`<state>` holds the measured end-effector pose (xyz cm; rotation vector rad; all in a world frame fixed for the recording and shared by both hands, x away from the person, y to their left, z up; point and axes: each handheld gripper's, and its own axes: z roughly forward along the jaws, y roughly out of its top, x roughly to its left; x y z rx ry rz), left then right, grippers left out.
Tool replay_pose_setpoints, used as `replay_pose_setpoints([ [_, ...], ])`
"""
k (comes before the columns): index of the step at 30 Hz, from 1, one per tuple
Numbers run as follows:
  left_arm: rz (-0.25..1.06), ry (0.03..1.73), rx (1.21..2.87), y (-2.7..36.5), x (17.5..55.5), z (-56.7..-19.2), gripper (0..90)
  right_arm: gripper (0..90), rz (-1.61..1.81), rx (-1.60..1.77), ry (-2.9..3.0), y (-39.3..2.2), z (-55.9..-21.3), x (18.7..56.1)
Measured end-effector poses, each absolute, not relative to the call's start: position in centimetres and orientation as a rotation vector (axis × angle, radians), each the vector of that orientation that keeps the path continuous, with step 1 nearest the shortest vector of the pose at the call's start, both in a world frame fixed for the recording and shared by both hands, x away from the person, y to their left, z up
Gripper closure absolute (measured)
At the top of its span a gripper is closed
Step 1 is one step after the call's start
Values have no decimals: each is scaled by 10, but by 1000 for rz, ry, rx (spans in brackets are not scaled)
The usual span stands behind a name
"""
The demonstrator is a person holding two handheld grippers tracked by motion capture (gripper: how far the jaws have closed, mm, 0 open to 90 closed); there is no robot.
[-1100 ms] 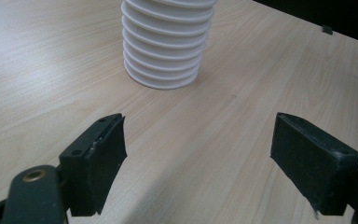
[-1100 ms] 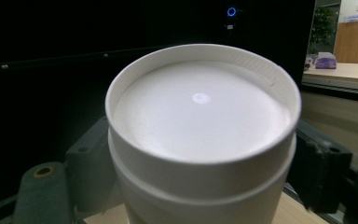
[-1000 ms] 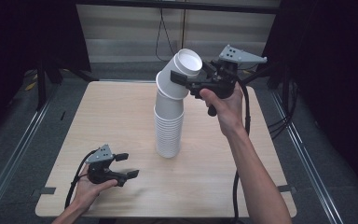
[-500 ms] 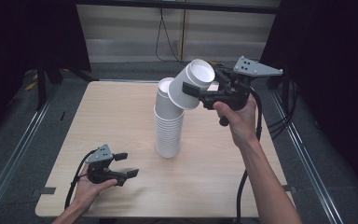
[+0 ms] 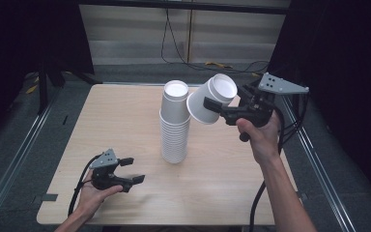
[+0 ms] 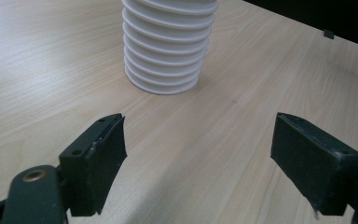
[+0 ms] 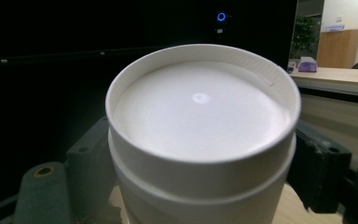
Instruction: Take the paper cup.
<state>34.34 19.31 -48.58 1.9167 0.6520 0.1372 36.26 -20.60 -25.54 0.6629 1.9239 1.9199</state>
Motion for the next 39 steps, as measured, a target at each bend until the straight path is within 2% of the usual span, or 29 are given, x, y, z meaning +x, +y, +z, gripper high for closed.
replay_pose_setpoints([
  [8, 127, 638, 1923, 188, 342, -486, 175, 209, 1896, 699, 1955, -217, -277, 356],
  [18, 100, 628, 1917, 185, 341, -485, 168, 209, 1878, 777, 2036, -218, -323, 353],
  [39, 115, 577, 1885, 172, 338, -475, 159, 208, 1898, 783, 2192, -186, -384, 352],
])
